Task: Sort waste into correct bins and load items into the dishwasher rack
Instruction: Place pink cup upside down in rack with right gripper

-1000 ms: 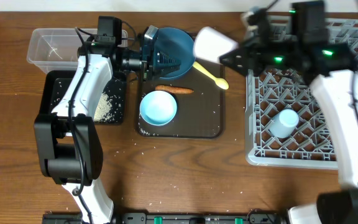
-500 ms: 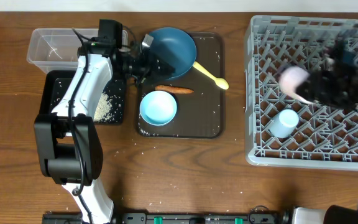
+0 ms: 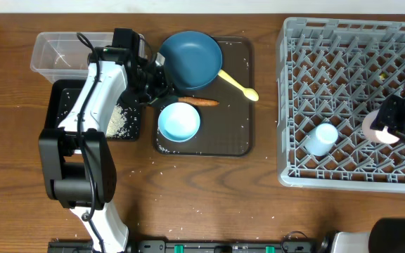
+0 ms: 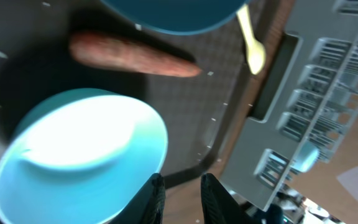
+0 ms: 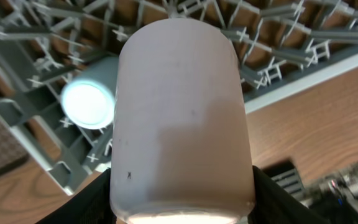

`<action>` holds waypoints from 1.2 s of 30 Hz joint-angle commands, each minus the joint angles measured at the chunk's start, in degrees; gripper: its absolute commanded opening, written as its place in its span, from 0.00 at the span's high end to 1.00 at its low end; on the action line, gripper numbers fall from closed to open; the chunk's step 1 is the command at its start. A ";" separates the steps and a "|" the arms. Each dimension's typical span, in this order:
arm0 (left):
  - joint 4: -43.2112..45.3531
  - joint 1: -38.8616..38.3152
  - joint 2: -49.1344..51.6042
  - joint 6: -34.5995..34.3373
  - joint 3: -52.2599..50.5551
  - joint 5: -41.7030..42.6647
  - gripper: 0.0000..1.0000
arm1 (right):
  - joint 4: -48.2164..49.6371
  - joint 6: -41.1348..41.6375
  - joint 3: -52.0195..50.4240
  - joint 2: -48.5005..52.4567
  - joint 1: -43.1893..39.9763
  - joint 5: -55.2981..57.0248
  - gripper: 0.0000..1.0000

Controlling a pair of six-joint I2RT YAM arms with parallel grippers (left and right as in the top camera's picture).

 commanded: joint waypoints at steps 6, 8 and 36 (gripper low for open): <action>-0.42 -0.04 -1.53 1.77 0.42 -4.26 0.77 | -0.09 1.64 0.59 8.37 -0.61 2.03 0.53; -0.42 -0.04 -1.53 1.77 0.42 -4.26 0.77 | -0.07 1.64 0.57 10.56 -0.61 2.03 0.52; -0.81 -0.04 -1.53 1.77 0.42 -4.26 0.77 | 1.44 -0.24 8.87 13.70 2.32 -2.95 0.24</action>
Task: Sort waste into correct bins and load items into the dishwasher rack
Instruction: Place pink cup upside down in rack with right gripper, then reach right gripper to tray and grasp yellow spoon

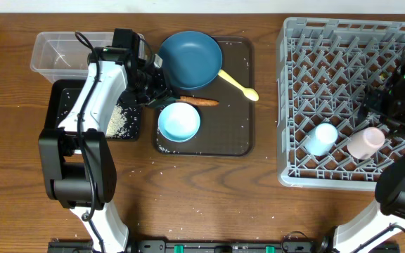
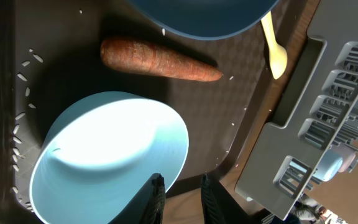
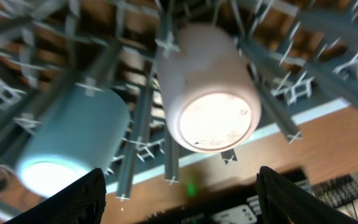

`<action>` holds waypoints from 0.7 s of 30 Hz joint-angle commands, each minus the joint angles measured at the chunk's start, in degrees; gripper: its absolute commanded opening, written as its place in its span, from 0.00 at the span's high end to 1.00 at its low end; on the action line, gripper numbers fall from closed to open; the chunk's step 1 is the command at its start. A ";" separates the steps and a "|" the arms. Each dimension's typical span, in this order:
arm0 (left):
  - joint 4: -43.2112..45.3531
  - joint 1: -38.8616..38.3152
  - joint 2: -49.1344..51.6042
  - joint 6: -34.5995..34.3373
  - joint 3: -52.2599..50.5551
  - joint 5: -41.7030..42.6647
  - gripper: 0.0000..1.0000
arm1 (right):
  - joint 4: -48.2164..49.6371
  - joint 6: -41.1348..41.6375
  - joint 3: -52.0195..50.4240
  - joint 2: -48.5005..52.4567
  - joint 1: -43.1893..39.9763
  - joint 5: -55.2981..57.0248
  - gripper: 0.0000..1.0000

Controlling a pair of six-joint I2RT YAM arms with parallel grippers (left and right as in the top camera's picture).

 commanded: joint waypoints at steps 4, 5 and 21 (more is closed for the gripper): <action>-0.13 -0.04 -1.53 0.79 0.42 -0.72 0.77 | 1.75 -2.03 8.41 -7.85 6.34 -6.03 0.24; -0.13 -0.04 -1.53 0.85 0.42 -0.72 0.77 | 3.02 -2.62 9.29 -8.92 8.11 -7.50 0.24; 0.22 -4.98 -11.06 6.56 2.84 -20.33 0.76 | 28.50 4.37 9.53 -6.32 37.00 -9.16 0.24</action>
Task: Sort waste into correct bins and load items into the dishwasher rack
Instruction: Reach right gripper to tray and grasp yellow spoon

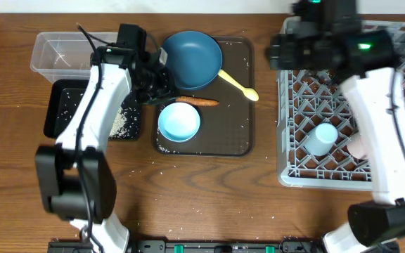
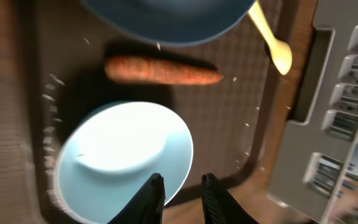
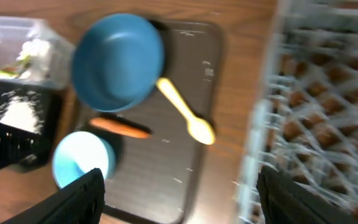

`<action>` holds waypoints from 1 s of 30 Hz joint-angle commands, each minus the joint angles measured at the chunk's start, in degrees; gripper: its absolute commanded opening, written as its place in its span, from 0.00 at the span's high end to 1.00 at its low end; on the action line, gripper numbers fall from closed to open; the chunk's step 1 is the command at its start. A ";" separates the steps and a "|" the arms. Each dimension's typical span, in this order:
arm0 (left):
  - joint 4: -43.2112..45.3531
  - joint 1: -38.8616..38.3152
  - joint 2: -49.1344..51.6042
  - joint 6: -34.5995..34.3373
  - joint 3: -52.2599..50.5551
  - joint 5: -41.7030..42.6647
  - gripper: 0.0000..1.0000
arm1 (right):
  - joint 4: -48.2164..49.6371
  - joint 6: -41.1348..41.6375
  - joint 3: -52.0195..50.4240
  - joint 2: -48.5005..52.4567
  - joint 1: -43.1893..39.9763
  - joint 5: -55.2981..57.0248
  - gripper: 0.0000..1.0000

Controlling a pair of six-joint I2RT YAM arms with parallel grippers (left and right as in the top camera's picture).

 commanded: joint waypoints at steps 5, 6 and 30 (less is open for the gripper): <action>-0.15 -3.06 -9.11 1.51 2.36 -19.74 0.67 | 5.73 0.00 0.20 8.61 5.60 3.10 0.27; -0.24 -3.08 -9.49 1.51 2.36 -20.35 0.64 | 6.19 -1.97 0.20 9.79 5.92 3.19 0.27; -0.70 -2.97 -9.68 1.51 2.12 -20.59 0.58 | 8.79 -26.47 0.22 33.53 6.01 3.21 0.49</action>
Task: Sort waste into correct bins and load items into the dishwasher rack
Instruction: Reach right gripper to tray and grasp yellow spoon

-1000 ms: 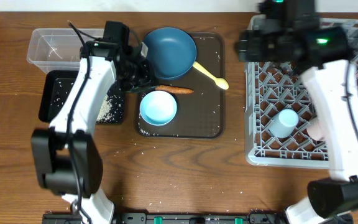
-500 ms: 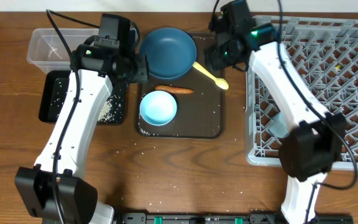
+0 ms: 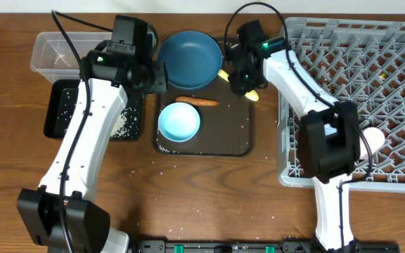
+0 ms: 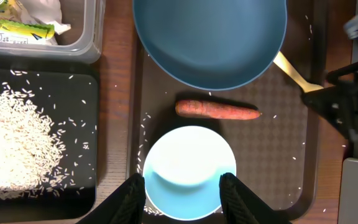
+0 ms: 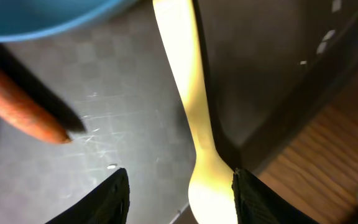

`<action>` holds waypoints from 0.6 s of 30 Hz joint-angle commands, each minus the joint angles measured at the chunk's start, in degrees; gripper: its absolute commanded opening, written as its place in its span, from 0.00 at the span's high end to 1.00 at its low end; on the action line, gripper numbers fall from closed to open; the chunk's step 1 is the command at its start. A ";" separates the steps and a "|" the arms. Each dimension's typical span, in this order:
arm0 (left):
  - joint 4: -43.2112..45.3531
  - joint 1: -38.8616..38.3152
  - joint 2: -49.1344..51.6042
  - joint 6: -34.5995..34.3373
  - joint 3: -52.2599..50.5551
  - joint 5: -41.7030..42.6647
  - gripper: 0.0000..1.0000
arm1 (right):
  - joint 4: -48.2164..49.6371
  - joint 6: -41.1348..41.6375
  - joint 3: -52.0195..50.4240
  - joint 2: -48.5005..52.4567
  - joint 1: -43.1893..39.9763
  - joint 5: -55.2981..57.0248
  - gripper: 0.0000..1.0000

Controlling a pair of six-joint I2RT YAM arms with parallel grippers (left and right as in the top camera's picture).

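Note:
On the brown tray (image 3: 234, 133) lie a big blue bowl (image 4: 210, 34), a carrot (image 4: 217, 110), a small light-blue bowl (image 4: 189, 171) and a yellow spoon (image 5: 194, 124). My left gripper (image 4: 182, 199) hangs open above the small bowl, one finger over each side of its rim. My right gripper (image 5: 182, 202) is low over the tray and open. The spoon's bowl end lies between its fingers. A pink cup (image 3: 373, 138) lies in the grey dishwasher rack (image 3: 392, 70).
Left of the tray, a black tray (image 4: 30, 143) holds spilled rice. Behind it a clear bin (image 4: 39, 25) holds wrappers. Rice grains are scattered on the brown tray and the wooden table. The right arm crosses the rack's left part.
My right gripper was high by the rack's far left corner and is now low at the yellow spoon. My left gripper has risen above the small bowl and its jaws stand wider.
My right gripper held the pink cup over the rack. Then the cup lay in the rack beside a pale blue cup, released. The right arm then stood high by the tray and now straddles the spoon. My left gripper stayed over the small bowl.

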 commanded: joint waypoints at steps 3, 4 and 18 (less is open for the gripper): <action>-0.24 0.13 0.24 0.35 0.57 -0.72 0.58 | 0.90 -2.12 0.20 3.41 0.17 0.17 0.50; -0.24 0.13 0.22 0.35 0.57 -0.72 0.58 | 1.20 -2.10 0.20 4.02 0.17 0.15 0.50; -0.44 0.13 0.24 0.35 0.52 -0.72 0.57 | 2.21 -0.52 0.20 5.64 0.15 0.09 0.68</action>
